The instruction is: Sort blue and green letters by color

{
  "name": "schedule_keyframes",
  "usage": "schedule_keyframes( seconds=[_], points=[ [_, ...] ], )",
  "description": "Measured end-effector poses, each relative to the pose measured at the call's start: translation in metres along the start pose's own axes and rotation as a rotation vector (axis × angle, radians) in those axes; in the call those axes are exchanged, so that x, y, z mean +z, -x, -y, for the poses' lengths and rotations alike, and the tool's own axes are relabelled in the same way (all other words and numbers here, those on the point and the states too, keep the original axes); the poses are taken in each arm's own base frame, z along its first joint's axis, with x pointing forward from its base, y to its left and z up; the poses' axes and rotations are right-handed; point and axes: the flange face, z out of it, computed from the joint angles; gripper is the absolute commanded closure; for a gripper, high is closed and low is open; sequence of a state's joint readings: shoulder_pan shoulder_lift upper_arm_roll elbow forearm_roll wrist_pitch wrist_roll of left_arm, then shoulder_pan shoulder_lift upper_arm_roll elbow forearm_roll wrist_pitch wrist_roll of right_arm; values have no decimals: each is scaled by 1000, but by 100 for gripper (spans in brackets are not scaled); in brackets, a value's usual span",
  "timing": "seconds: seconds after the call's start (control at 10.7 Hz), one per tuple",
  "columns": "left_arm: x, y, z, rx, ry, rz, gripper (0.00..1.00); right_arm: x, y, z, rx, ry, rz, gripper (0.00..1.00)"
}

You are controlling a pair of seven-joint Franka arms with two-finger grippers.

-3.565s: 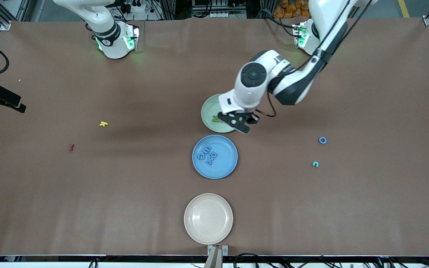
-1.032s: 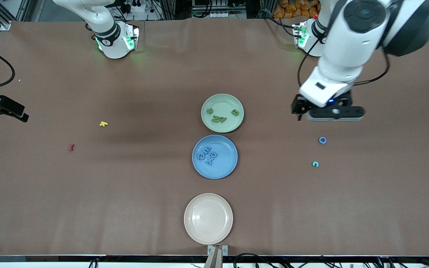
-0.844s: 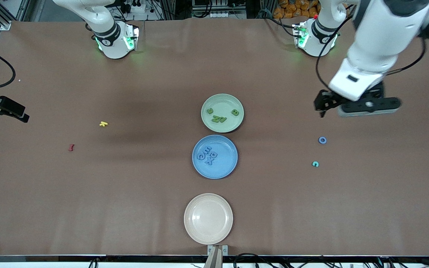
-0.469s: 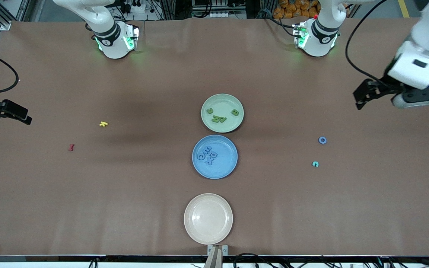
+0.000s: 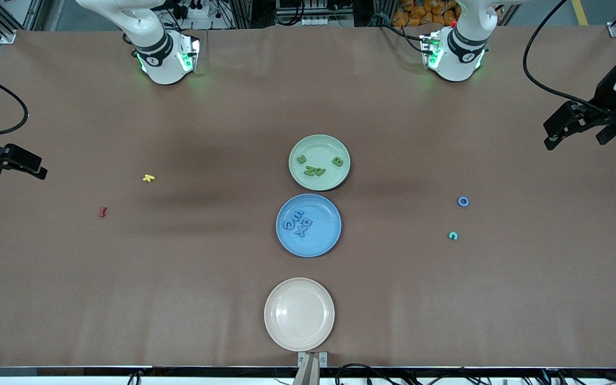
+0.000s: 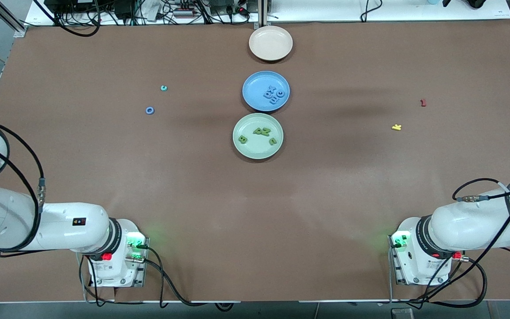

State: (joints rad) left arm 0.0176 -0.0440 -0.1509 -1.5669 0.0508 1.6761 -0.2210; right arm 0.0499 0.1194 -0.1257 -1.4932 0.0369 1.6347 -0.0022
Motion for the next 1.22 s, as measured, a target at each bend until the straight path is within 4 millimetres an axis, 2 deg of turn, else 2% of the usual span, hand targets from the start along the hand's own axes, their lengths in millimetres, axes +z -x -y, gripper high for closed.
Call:
schedule_keyframes(
  seconds=[0.56, 0.94, 1.22],
  points=[
    [-2, 0, 5, -8, -2, -2, 0, -14, 10, -3, 4, -4, -8, 0],
    [8, 0, 2, -4, -7, 30, 0, -18, 15, -5, 5, -6, -6, 0],
    [13, 8, -4, 10, -17, 86, 0, -18, 16, -5, 7, -6, -3, 0]
  ],
)
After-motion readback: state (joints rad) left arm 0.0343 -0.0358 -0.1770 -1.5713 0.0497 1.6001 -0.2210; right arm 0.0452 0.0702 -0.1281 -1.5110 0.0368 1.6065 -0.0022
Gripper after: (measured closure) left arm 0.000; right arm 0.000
